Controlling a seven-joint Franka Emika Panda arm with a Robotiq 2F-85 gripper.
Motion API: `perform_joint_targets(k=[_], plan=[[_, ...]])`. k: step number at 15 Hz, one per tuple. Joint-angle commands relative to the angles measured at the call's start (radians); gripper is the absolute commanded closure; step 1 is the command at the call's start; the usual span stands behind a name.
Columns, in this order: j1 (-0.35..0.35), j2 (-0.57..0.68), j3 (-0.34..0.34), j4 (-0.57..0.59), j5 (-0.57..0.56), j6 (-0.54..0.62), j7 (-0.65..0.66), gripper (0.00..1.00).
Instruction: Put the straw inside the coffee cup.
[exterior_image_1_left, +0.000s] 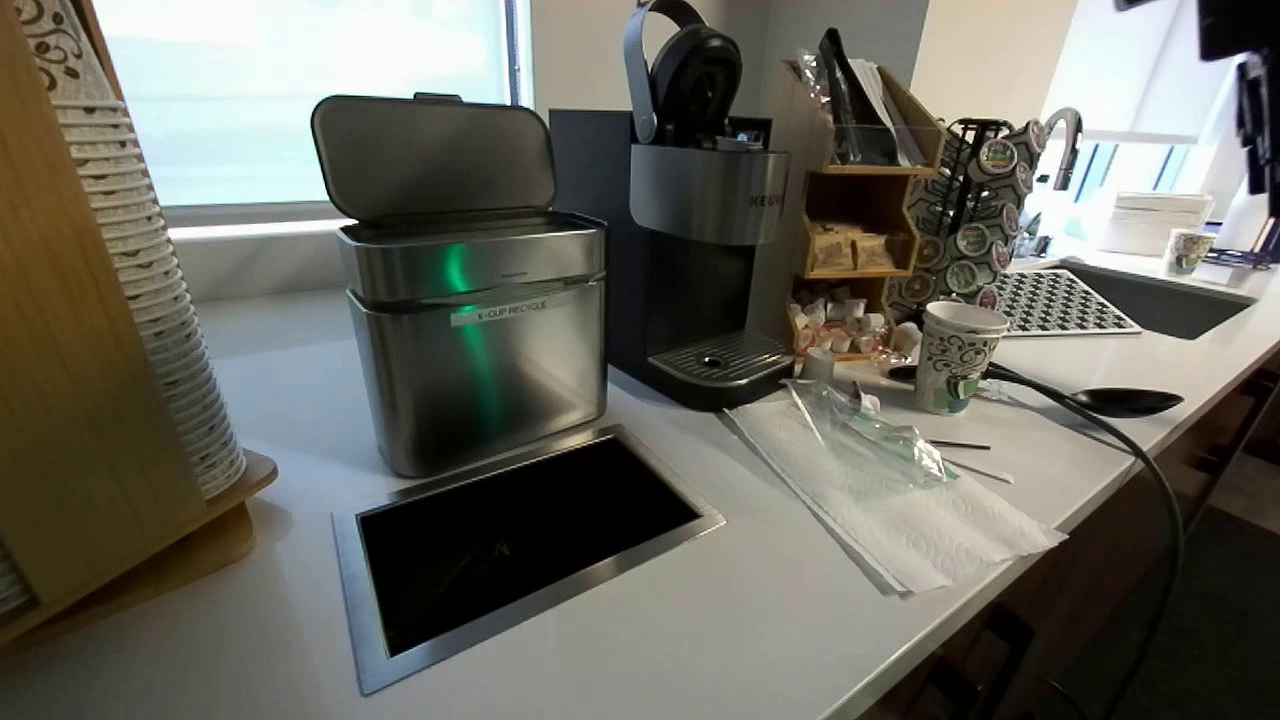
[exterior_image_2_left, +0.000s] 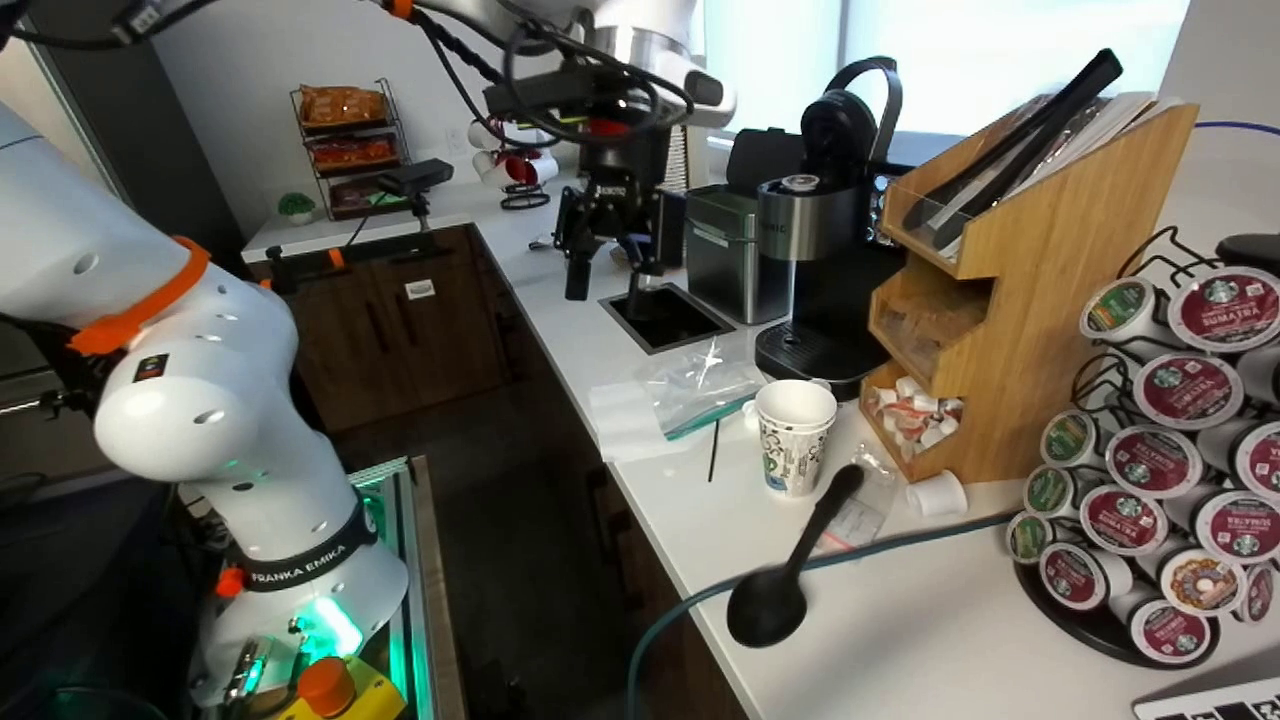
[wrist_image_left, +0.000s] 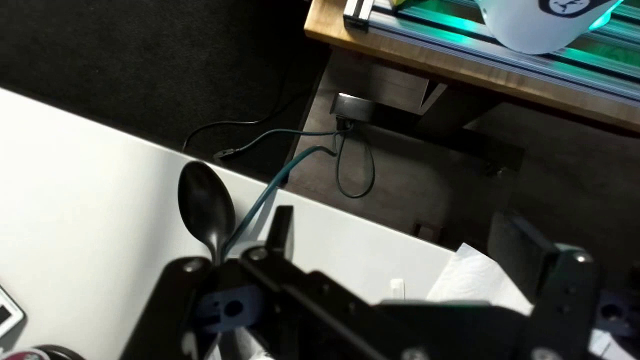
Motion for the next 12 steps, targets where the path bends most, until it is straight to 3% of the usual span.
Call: perform_joint_targets(k=[1,6,7,12], plan=[[0.007,0.036,0.014,0.004,-0.006,0.015,-0.022,0.00],[0.018,0.112,0.029,0.033,-0.017,0.028,-0.057,0.00],[0.032,0.111,0.051,0.003,-0.084,0.076,-0.078,0.00],[0.055,0.105,0.092,-0.139,-0.214,0.322,-0.108,0.00]])
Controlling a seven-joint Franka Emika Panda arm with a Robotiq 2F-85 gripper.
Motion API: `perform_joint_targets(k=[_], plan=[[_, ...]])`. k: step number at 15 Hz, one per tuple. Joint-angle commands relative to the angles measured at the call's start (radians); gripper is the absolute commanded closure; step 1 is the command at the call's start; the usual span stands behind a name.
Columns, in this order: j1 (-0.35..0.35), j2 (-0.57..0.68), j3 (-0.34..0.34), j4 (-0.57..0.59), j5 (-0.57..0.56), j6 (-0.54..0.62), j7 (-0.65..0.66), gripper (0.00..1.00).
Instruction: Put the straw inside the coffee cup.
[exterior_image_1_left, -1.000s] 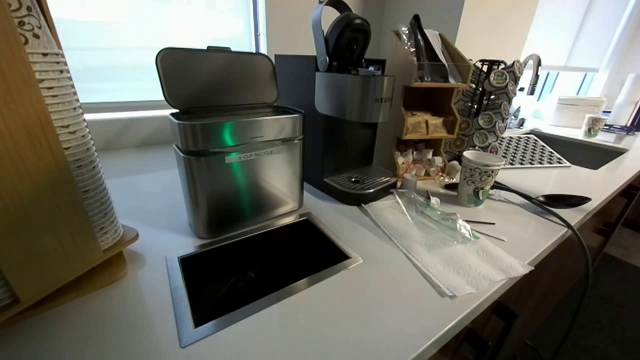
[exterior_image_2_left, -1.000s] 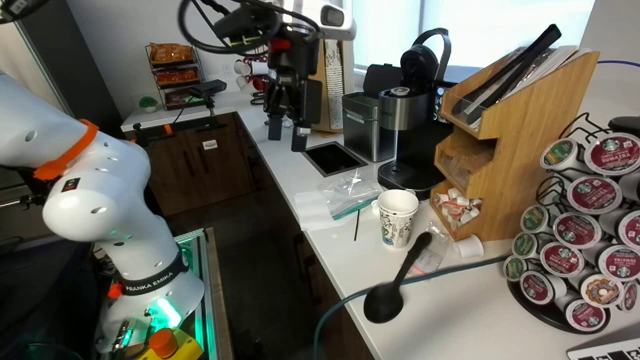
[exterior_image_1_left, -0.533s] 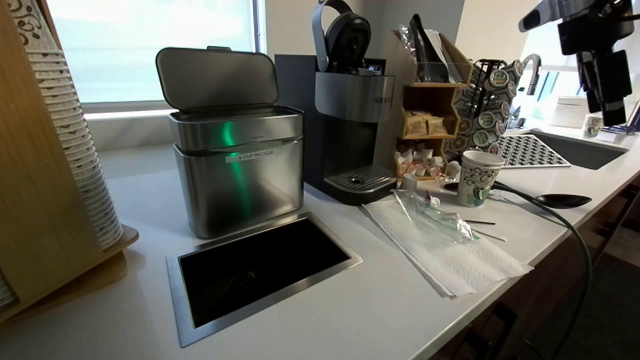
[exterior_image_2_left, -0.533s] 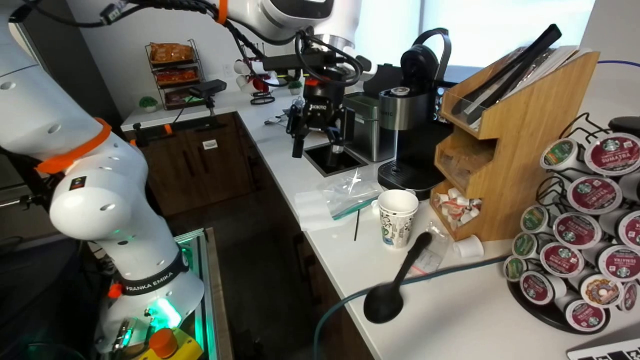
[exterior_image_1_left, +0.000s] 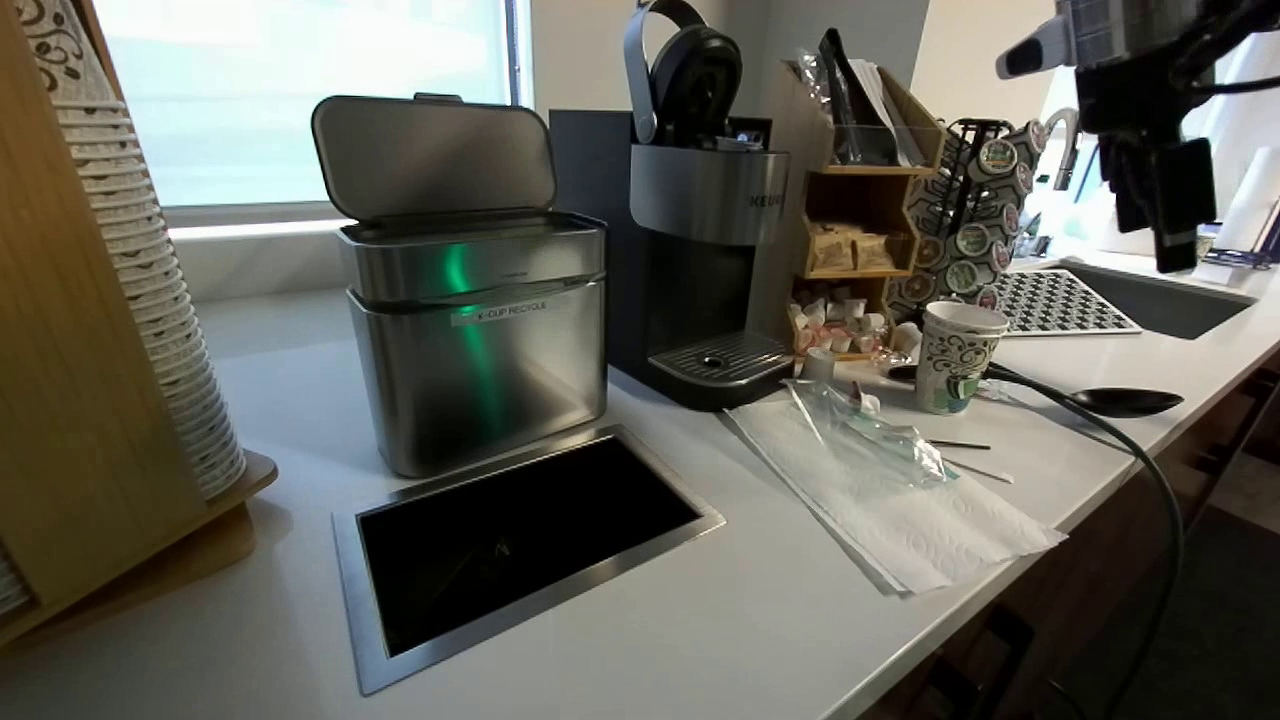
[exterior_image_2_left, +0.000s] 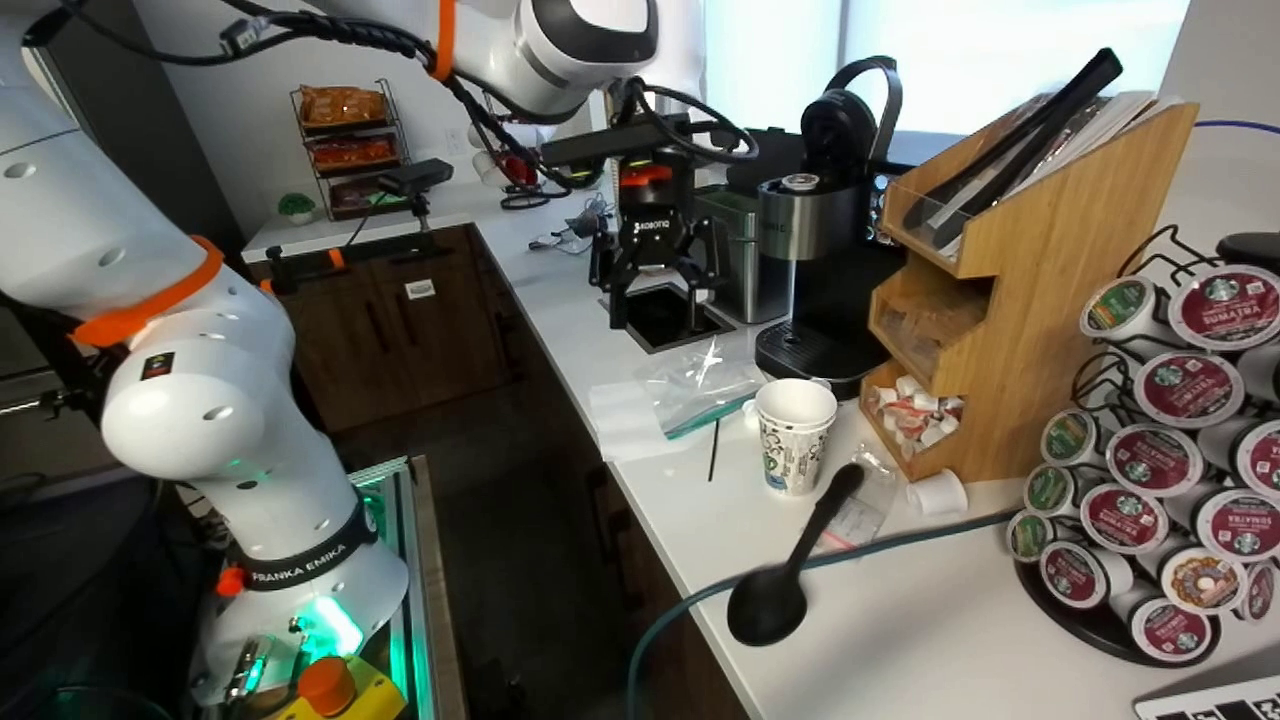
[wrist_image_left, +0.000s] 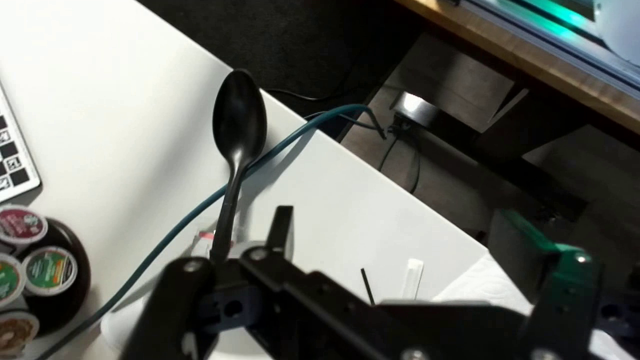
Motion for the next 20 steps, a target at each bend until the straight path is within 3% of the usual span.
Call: perform_joint_targets(k=[1,3,4,16,20], plan=[[0.014,-0.009,0.021,-0.128,-0.114,0.195,-0.025,0.00],[0.013,0.012,0.027,-0.166,-0.173,0.296,-0.046,0.00],[0.008,0.012,0.028,-0.120,-0.117,0.222,-0.019,0.00],[0.005,0.018,0.029,-0.118,-0.122,0.239,-0.016,0.00],[0.014,0.149,0.009,-0.104,-0.151,0.495,-0.158,0.00]])
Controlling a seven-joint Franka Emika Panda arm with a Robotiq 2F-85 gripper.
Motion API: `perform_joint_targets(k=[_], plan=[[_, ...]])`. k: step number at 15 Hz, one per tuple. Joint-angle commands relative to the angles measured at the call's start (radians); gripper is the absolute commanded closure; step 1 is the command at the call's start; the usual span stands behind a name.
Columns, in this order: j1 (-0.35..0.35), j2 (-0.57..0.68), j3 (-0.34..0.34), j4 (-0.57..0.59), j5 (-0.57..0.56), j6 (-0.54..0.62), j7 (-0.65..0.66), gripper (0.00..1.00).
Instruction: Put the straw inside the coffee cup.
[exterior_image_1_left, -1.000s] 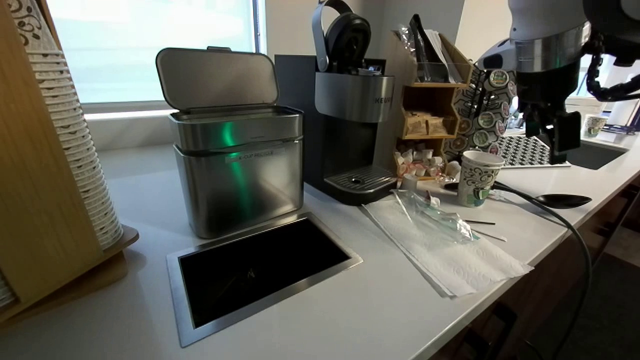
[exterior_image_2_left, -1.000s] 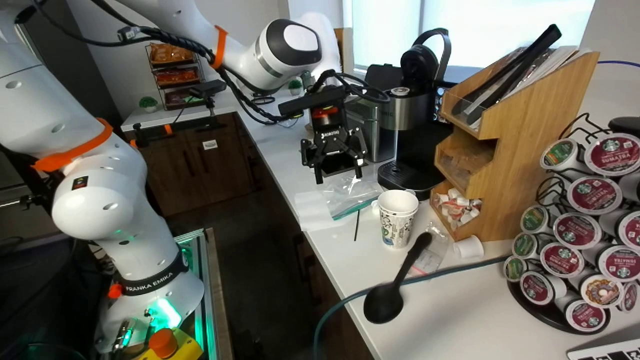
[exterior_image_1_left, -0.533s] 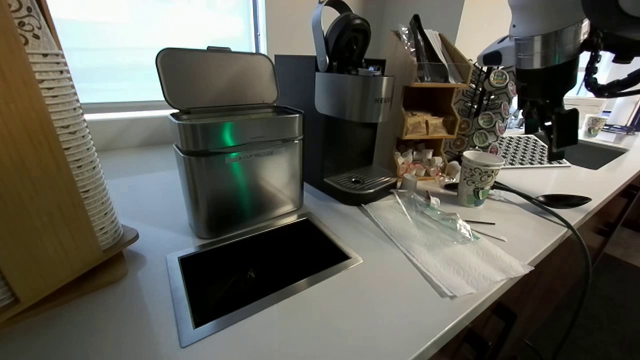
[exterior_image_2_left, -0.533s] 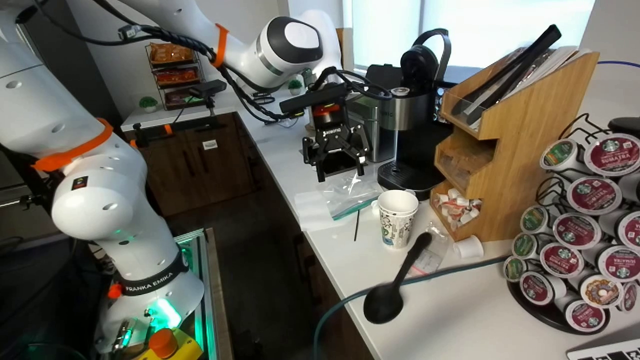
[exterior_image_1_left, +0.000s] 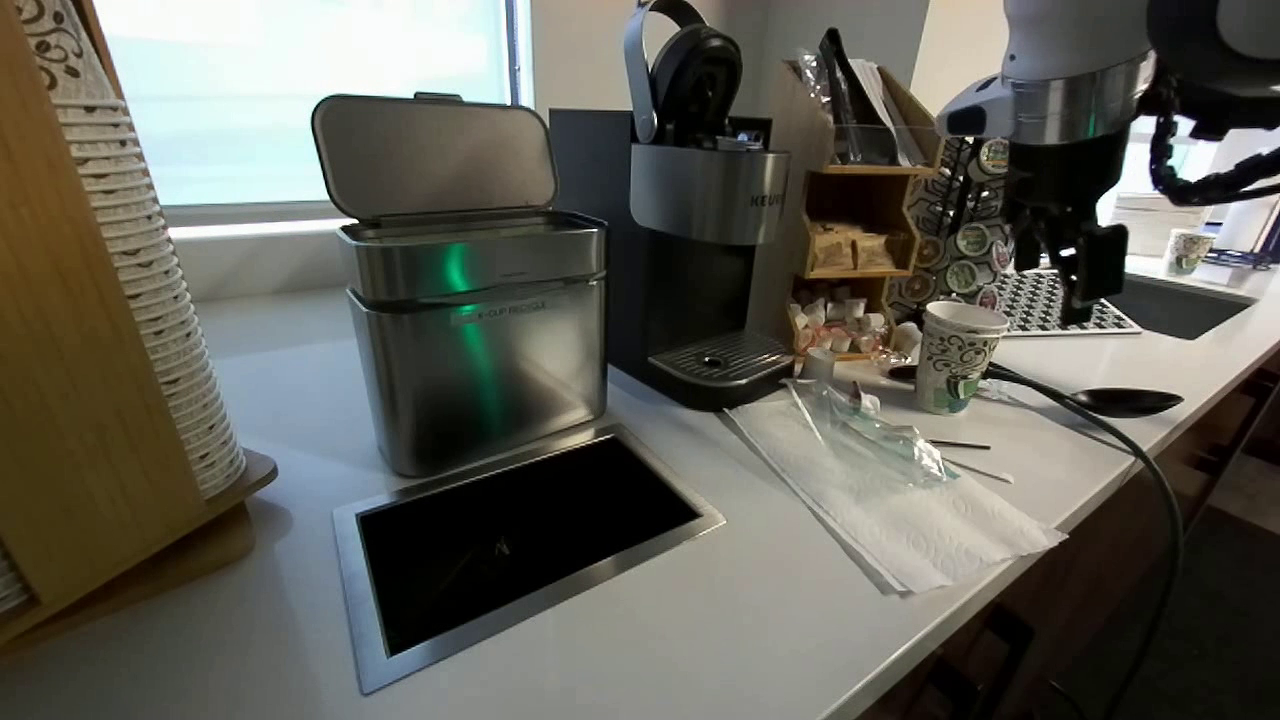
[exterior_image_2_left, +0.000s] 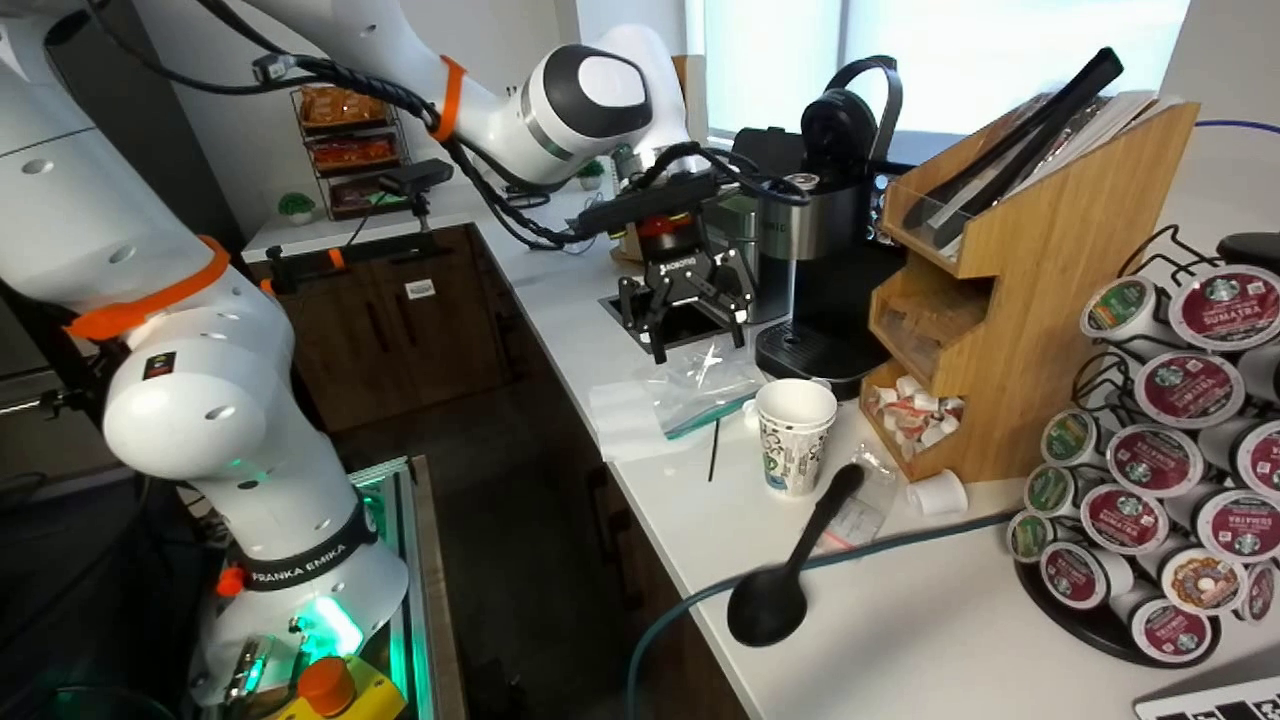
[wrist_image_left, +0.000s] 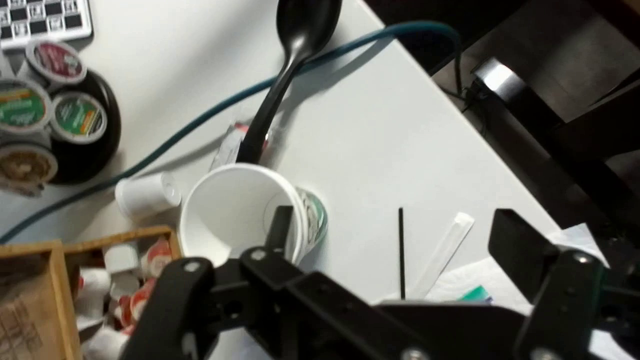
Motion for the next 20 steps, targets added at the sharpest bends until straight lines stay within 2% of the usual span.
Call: perform_joint_targets(k=[1,2,4,7,9,10,12,13,20], plan=[[0.001,0.114,-0.015,0.005,-0.013,0.219,-0.115,0.00],[0.003,0.140,-0.017,0.010,0.021,0.269,-0.169,0.00],[0.005,0.165,0.011,0.017,0.036,0.268,-0.195,0.00],[0.020,0.160,0.053,0.013,0.089,0.123,-0.182,0.00],[0.017,0.138,0.082,0.010,0.054,-0.004,-0.017,0.00],[0.010,0.162,0.068,0.013,0.059,0.072,-0.090,0.00],[0.014,0.152,0.080,0.013,0.059,0.027,-0.043,0.00],[0.013,0.170,0.073,0.024,0.076,0.052,-0.064,0.00],[-0.017,0.222,0.024,-0.058,0.258,0.397,-0.169,0.00]])
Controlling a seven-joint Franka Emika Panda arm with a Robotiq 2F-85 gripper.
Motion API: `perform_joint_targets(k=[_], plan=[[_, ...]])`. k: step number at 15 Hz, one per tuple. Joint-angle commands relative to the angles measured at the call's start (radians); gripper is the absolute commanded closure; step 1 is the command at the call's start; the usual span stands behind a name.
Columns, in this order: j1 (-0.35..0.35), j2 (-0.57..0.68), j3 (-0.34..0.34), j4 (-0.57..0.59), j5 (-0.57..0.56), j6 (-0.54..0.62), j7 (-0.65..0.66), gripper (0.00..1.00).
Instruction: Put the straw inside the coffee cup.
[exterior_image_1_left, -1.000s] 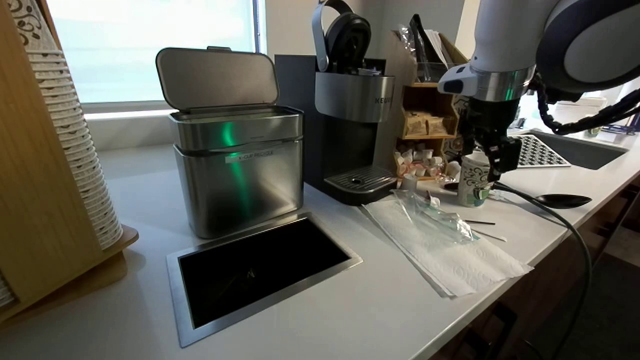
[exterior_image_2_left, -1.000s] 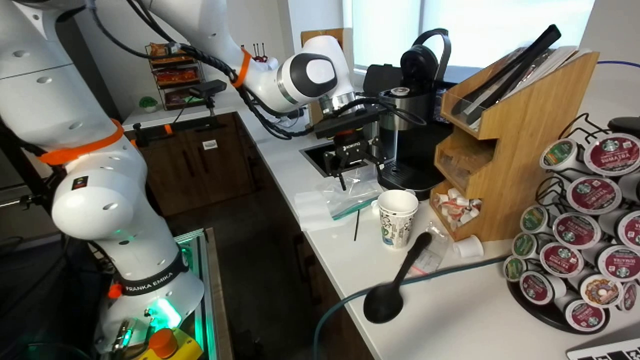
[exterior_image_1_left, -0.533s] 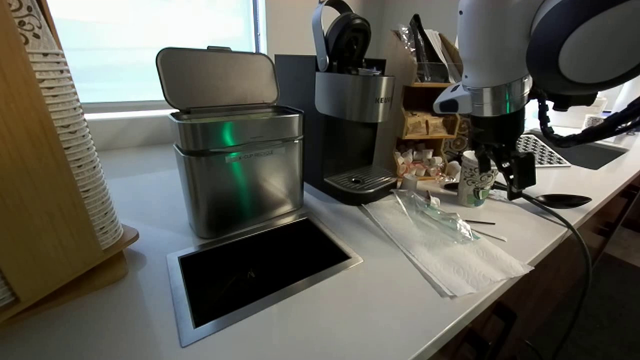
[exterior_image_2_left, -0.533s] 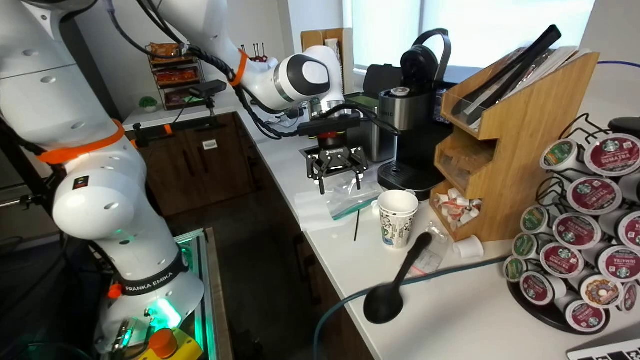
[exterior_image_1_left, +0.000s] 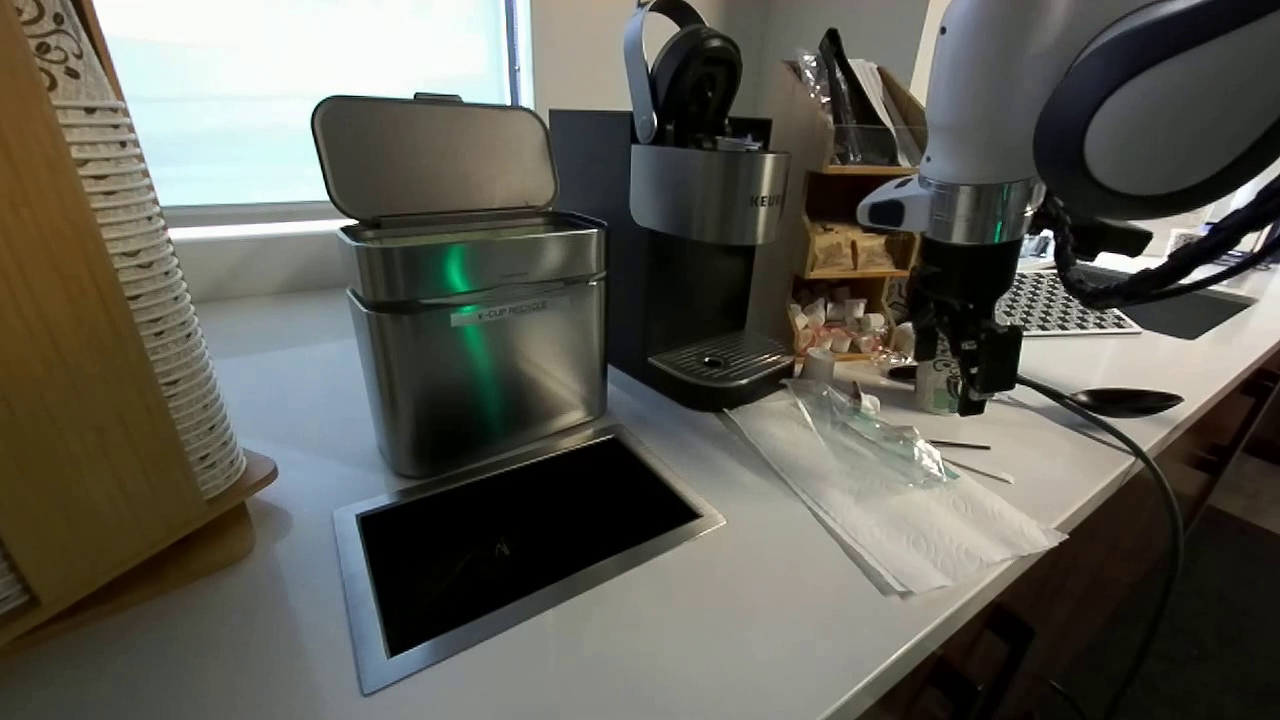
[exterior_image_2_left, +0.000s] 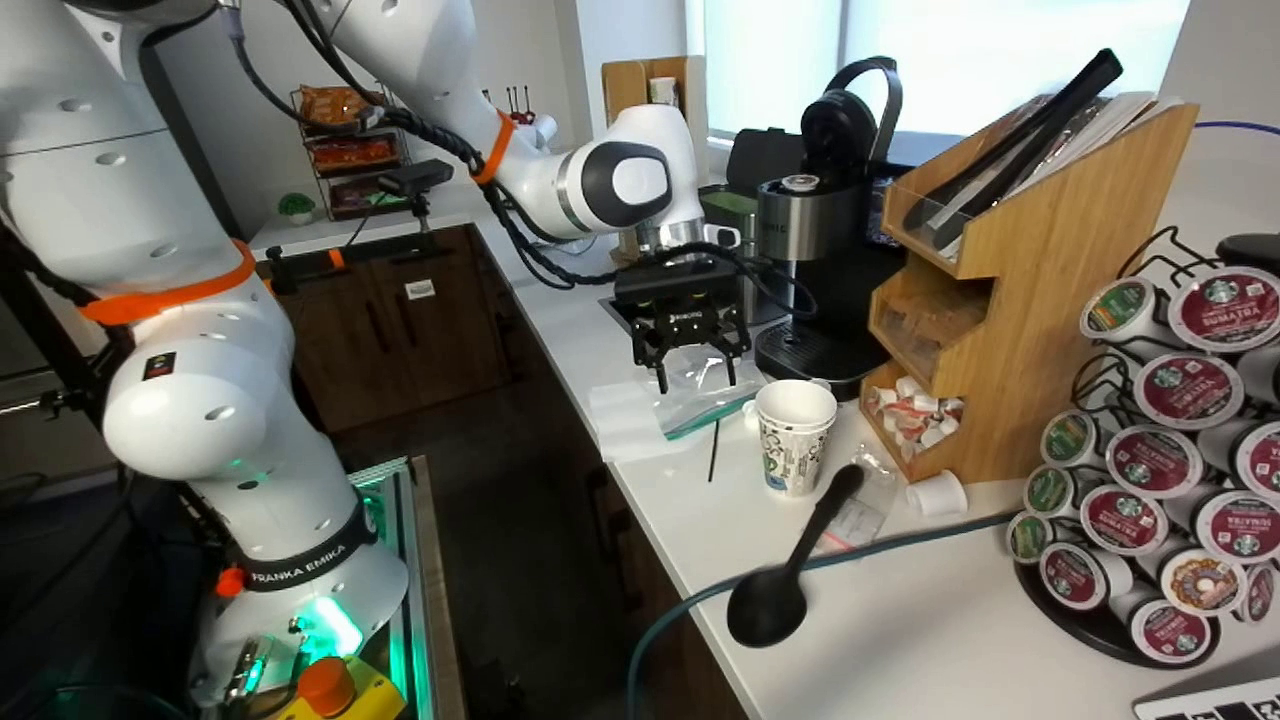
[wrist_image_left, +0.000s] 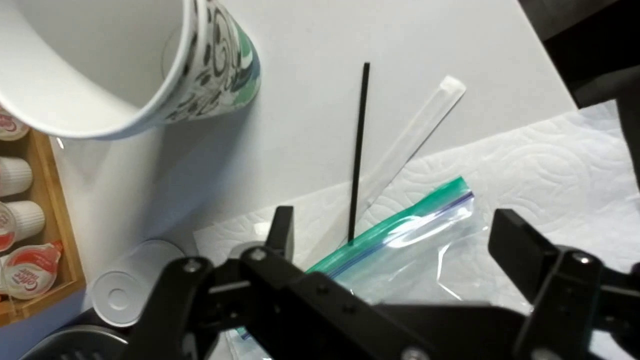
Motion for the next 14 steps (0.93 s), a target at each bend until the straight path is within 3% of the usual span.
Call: perform_joint_targets(k=[1,6,7,14], plan=[[-0.017,0.033,-0.014,-0.048,0.104,0.143,-0.070,0.00],[-0.033,0.049,-0.013,-0.083,0.222,0.182,-0.073,0.00],[-0.027,0.055,-0.006,-0.057,0.165,0.163,-0.047,0.00],[-0.050,0.056,-0.023,-0.054,0.149,0.151,-0.151,0.00]])
